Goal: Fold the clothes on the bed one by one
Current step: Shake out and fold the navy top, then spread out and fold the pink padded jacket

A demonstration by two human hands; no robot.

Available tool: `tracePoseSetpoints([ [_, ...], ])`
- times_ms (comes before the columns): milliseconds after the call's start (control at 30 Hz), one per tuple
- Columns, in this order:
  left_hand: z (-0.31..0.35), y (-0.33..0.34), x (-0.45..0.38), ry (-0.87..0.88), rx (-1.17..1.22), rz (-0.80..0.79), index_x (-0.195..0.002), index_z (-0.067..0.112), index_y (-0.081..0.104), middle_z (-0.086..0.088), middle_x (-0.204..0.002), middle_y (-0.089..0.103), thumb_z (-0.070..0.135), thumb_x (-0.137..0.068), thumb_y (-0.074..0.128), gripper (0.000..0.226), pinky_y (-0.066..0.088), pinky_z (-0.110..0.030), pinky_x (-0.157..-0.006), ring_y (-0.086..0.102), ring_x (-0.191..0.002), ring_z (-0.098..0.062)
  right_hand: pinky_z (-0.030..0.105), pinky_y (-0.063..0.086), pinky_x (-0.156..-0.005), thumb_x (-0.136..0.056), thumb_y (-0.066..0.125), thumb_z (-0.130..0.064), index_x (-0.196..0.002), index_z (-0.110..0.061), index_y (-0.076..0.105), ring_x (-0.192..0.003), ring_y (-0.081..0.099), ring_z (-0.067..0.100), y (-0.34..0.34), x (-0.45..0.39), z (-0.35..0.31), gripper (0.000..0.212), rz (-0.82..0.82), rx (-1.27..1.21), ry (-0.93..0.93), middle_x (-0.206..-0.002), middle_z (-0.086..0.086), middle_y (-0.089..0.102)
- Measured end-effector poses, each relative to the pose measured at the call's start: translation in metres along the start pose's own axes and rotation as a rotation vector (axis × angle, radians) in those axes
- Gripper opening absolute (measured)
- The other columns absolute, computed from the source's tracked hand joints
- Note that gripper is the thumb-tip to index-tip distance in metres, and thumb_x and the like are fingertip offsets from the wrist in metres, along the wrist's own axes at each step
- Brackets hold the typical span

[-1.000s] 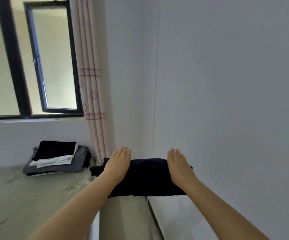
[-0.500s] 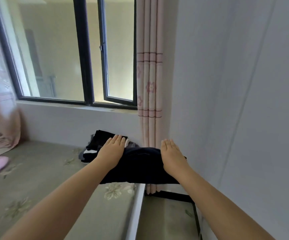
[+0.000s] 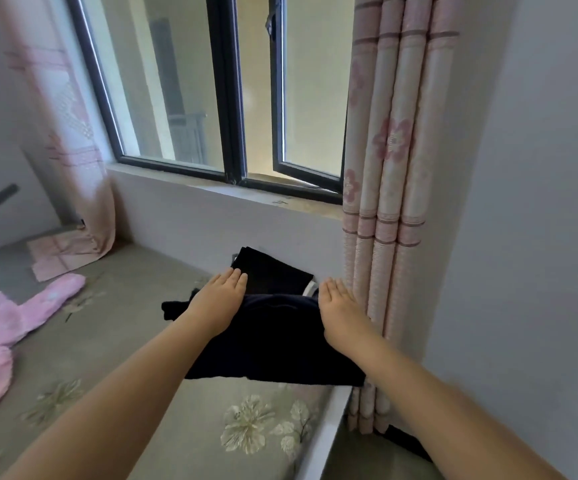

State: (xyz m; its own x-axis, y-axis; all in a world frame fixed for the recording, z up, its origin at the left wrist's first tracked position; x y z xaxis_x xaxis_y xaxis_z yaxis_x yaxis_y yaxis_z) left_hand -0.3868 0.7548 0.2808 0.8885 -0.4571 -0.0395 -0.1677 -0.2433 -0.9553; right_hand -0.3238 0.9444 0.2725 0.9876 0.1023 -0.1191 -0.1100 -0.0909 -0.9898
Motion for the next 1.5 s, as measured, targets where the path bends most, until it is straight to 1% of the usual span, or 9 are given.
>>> tracePoseSetpoints([
  [400,-0.087,0.092,-0.222,-0.073,0.013,-0.188,-0.144,-0.001,0.001,-0.016,-0.153,0.008,0.002,-0.094,0.034,0.06,0.008,-0.032,-0.114,0.008,-0.142,-0.025,0.03,0.005,-0.115,-0.092,0.033,0.002,-0.143,0.003,-0.004,-0.143,0.0,0.026,0.084,-0.265,0.044,0.063,-0.238,-0.097,-0.099,-0.154,0.017,-0.002],
  [567,-0.136,0.111,-0.343,-0.009,0.008,-0.095,-0.144,0.0,0.009,-0.014,-0.152,0.015,0.005,-0.096,0.033,0.054,0.009,-0.029,-0.111,0.016,-0.14,-0.024,0.028,0.016,-0.112,-0.091,0.037,0.002,-0.144,0.0,0.001,-0.142,0.01,0.023,0.096,-0.374,0.063,0.065,-0.182,-0.128,0.001,-0.154,0.013,0.007],
  [700,-0.157,0.143,-0.398,0.066,0.001,0.003,-0.144,0.007,0.015,-0.01,-0.151,0.02,0.007,-0.096,0.031,0.051,0.007,-0.032,-0.112,0.015,-0.14,-0.022,0.028,0.012,-0.113,-0.091,0.039,-0.003,-0.144,0.0,-0.002,-0.143,0.007,0.023,0.128,-0.41,0.063,0.067,-0.131,-0.092,0.006,-0.155,0.014,0.003],
  [800,-0.157,0.208,-0.401,0.014,0.002,-0.106,-0.147,0.025,0.005,-0.007,-0.154,0.01,0.015,-0.097,0.031,0.057,0.002,-0.043,-0.113,0.004,-0.142,-0.023,0.032,0.013,-0.114,-0.094,0.035,-0.008,-0.144,-0.001,-0.004,-0.143,0.005,0.025,0.187,-0.402,0.045,0.064,-0.209,-0.069,-0.006,-0.154,0.015,0.001],
  [933,-0.125,0.313,-0.363,-0.037,0.119,-0.481,-0.144,0.033,-0.012,-0.005,-0.155,-0.009,0.009,-0.093,0.043,0.078,0.002,-0.045,-0.114,-0.009,-0.142,-0.024,0.04,0.006,-0.115,-0.097,0.033,-0.014,-0.144,-0.005,-0.008,-0.143,-0.004,0.027,0.286,-0.371,0.028,0.064,-0.512,-0.028,-0.027,-0.154,0.014,-0.007],
  [1133,-0.098,0.364,-0.338,-0.216,0.354,-0.37,-0.144,0.029,-0.014,-0.006,-0.154,-0.017,0.003,-0.089,0.04,0.081,0.002,-0.043,-0.114,-0.013,-0.141,-0.027,0.039,-0.001,-0.115,-0.096,0.033,-0.042,-0.144,-0.007,-0.012,-0.142,-0.008,0.026,0.333,-0.356,0.038,0.074,-0.5,-0.024,-0.075,-0.153,0.014,-0.013],
  [1200,-0.099,0.363,-0.333,-0.228,0.378,-0.351,-0.144,0.03,-0.011,-0.004,-0.154,-0.013,0.003,-0.09,0.04,0.079,0.003,-0.042,-0.114,-0.011,-0.142,-0.026,0.043,0.008,-0.115,-0.093,0.04,-0.046,-0.145,-0.003,0.0,-0.142,0.004,0.03,0.326,-0.357,0.036,0.078,-0.462,0.003,-0.109,-0.153,0.019,0.0],
  [1300,-0.103,0.358,-0.311,-0.302,0.389,-0.302,-0.146,0.03,-0.002,-0.001,-0.156,-0.004,0.005,-0.09,0.038,0.073,0.005,-0.041,-0.114,-0.005,-0.143,-0.023,0.055,0.041,-0.093,-0.069,0.077,-0.029,-0.123,0.006,0.052,-0.119,0.05,0.04,0.306,-0.363,0.019,0.069,-0.221,-0.037,-0.262,-0.129,0.029,0.049],
  [1500,-0.134,0.358,-0.19,-0.725,0.432,-0.371,-0.145,0.028,0.019,-0.001,-0.155,0.01,0.02,-0.098,0.03,0.049,0.008,-0.04,-0.113,0.003,-0.143,-0.021,0.056,0.047,-0.082,-0.057,0.084,-0.014,-0.102,0.003,0.067,-0.105,0.059,0.041,0.308,-0.36,-0.072,0.051,-0.141,-0.176,-0.628,-0.113,0.024,0.063],
])
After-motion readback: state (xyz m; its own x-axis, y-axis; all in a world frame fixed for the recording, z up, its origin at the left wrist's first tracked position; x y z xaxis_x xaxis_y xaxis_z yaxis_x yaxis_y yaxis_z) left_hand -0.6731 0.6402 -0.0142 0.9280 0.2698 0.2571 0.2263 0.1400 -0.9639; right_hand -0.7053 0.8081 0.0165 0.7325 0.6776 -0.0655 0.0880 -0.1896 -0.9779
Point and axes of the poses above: each hand's wrist, its own x-axis away from the middle knuckle, its own y-axis out of the palm, z = x × y, the point moved 3 cm from there along -x, towards the middle knuckle
